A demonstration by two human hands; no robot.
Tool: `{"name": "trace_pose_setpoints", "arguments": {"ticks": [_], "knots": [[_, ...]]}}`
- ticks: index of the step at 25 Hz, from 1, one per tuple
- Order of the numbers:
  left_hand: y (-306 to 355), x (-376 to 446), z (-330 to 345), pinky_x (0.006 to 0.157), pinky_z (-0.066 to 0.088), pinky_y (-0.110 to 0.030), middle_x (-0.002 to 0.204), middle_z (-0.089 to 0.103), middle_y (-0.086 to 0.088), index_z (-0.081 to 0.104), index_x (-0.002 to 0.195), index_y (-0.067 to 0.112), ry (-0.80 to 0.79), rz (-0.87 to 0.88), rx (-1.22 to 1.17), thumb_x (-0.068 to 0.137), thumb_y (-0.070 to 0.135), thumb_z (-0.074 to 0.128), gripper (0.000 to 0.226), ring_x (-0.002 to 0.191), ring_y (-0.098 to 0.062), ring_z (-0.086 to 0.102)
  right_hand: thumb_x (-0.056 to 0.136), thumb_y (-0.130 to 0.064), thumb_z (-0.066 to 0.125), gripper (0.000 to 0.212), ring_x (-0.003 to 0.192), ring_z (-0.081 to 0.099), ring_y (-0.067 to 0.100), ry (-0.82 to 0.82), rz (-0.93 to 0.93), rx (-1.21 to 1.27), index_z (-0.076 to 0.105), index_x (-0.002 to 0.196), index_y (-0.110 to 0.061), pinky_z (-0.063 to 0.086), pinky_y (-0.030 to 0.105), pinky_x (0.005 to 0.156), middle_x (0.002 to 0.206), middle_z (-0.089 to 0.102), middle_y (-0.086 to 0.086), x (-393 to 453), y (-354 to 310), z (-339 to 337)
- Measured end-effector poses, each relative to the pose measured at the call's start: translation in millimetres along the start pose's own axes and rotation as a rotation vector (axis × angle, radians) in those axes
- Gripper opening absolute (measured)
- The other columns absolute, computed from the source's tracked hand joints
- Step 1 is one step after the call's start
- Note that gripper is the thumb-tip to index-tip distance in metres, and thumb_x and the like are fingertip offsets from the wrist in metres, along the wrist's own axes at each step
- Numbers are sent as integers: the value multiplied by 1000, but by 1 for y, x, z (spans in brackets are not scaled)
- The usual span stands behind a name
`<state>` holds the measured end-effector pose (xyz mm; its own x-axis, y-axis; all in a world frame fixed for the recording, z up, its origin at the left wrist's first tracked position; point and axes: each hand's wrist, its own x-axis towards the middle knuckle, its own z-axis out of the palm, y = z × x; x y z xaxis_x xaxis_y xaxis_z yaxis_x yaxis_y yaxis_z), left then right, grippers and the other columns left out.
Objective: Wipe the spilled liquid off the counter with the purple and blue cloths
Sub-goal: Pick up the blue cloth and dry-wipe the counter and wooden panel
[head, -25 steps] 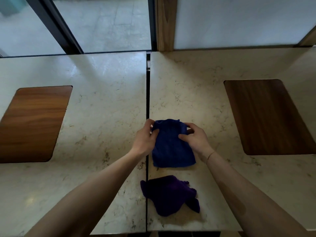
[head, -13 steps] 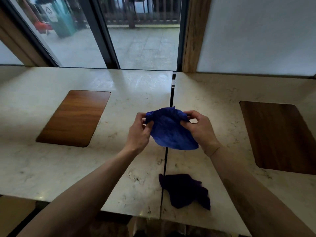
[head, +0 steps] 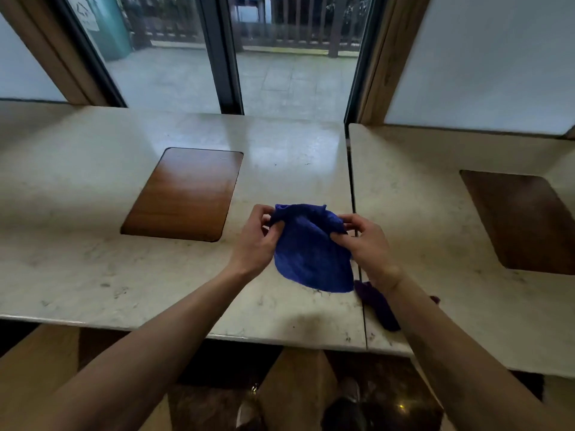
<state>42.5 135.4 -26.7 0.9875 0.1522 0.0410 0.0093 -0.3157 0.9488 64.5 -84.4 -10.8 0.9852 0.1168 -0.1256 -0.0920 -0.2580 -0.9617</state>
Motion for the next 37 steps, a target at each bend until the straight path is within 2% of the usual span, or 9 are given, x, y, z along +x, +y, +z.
{"name": "trace_pose_setpoints", "arguments": {"ticks": [5, 15, 18, 20, 22, 25, 29, 32, 37], "knots": [[-28, -38, -19, 67, 55, -25, 98, 66, 0, 56, 104, 27, -153, -38, -20, 102, 15, 54, 12, 85, -16, 65, 91, -3, 65, 26, 103, 65, 26, 10, 161, 27, 69, 103, -25, 58, 45, 85, 110, 65, 6, -50, 21, 32], [-62, -51, 24, 56, 46, -9, 90, 65, 6, 54, 97, 32, -216, -190, 61, 98, 16, 57, 16, 75, -4, 61, 92, -3, 63, 28, 107, 64, 23, -13, 347, -48, 66, 115, -18, 57, 43, 90, 115, 67, 5, -56, 62, 16], [-70, -33, 44, 56, 45, -9, 90, 64, 6, 52, 104, 25, -192, -260, 89, 96, 16, 59, 14, 78, -5, 61, 93, -5, 61, 39, 111, 61, 20, 67, 337, -222, 60, 128, -21, 55, 42, 93, 121, 63, 1, -40, 77, 13], [-78, -28, 53, 67, 48, -15, 98, 62, 8, 51, 120, 23, -231, -264, 132, 97, 17, 60, 25, 86, -11, 62, 93, -8, 59, 50, 114, 55, 20, 191, 243, -465, 50, 139, -23, 53, 42, 93, 130, 55, 4, -36, 89, 19], [-87, -23, 50, 82, 50, -26, 111, 57, 5, 49, 133, 18, -227, -202, 276, 97, 19, 61, 38, 96, -15, 60, 92, -19, 61, 53, 119, 48, 24, 232, 7, -716, 46, 142, -24, 49, 43, 94, 133, 51, 6, -41, 98, 31], [-102, -15, 28, 90, 49, -31, 123, 56, -5, 54, 131, 14, -124, -75, 434, 97, 15, 58, 35, 101, -16, 58, 93, -40, 58, 51, 137, 38, 30, 22, -284, -975, 50, 142, -30, 38, 55, 105, 144, 50, 3, -50, 119, 57], [-122, 2, -11, 85, 47, -25, 123, 59, -6, 57, 127, 13, 25, -42, 532, 100, 16, 52, 28, 97, -12, 55, 99, -62, 30, 56, 152, 0, 30, -181, -187, -1194, 26, 152, -45, -1, 73, 112, 166, 13, -4, -56, 157, 74], [-134, 19, -39, 91, 49, -33, 124, 59, -10, 57, 127, 11, 80, -21, 572, 101, 16, 48, 28, 103, -18, 57, 98, -65, 16, 59, 153, -8, 29, -151, -135, -1226, 14, 154, -47, -4, 72, 113, 167, 2, -7, -63, 173, 76], [-158, 49, -75, 96, 41, -46, 130, 56, -13, 59, 128, 15, 32, 29, 824, 98, 27, 49, 33, 121, -32, 48, 97, -64, 20, 57, 152, -10, 25, -76, -4, -1217, 12, 152, -51, -6, 71, 113, 167, 1, -10, -49, 168, 90]]}}
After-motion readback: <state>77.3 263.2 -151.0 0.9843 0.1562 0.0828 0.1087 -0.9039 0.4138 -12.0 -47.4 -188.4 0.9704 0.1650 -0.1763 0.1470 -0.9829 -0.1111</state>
